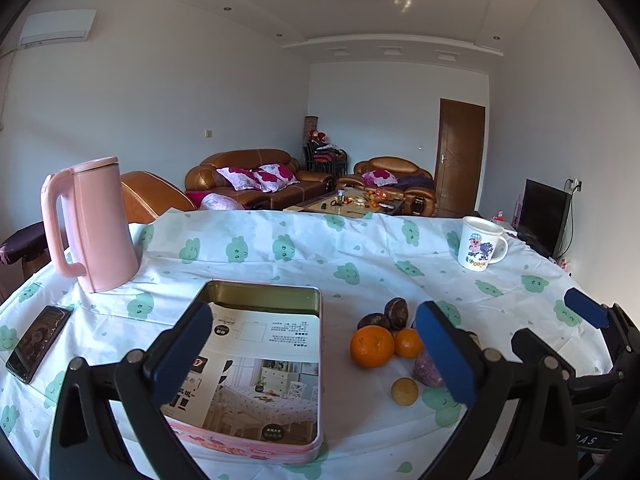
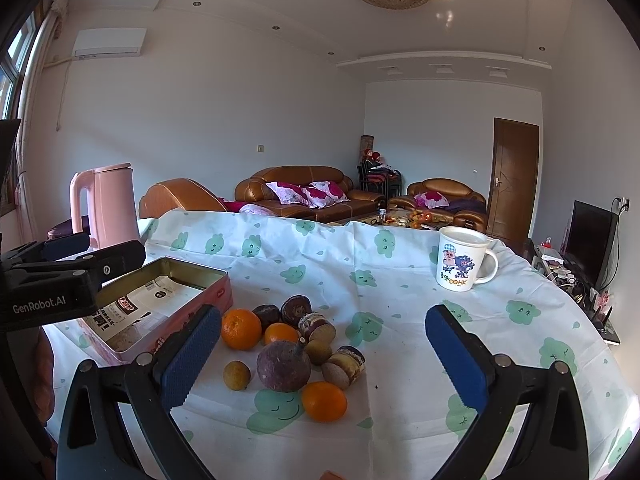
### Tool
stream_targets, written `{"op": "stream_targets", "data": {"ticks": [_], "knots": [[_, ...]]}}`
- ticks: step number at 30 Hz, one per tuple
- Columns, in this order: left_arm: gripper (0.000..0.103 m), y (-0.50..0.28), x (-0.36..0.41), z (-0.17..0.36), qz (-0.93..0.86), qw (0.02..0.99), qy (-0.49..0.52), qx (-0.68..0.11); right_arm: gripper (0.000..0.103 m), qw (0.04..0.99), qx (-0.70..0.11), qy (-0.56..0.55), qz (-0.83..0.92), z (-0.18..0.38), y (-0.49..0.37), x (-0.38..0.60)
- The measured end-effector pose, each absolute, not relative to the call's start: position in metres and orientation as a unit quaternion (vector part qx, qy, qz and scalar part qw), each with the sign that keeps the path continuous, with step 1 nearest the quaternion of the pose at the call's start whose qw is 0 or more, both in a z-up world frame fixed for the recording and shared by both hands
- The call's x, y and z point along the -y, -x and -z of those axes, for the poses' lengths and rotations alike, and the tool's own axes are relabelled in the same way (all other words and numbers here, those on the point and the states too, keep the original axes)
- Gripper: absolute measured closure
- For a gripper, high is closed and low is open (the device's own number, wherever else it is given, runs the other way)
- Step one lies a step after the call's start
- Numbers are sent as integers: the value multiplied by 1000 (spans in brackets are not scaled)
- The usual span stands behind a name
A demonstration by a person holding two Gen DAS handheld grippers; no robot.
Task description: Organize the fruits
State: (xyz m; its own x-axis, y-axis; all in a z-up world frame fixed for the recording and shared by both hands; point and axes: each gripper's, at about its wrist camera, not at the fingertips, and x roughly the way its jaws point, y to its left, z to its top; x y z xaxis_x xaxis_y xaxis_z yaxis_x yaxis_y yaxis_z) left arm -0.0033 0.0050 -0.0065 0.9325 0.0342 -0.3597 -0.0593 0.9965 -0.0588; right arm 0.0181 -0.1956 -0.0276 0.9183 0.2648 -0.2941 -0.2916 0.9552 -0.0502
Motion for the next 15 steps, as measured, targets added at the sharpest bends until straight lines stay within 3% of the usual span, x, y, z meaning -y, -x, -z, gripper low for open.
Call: {"op": "stream_targets", "data": {"ticks": [15], "knots": [[0, 4, -4, 7, -22, 982, 36, -183, 1, 978, -146, 43, -142, 30, -19, 197]]}}
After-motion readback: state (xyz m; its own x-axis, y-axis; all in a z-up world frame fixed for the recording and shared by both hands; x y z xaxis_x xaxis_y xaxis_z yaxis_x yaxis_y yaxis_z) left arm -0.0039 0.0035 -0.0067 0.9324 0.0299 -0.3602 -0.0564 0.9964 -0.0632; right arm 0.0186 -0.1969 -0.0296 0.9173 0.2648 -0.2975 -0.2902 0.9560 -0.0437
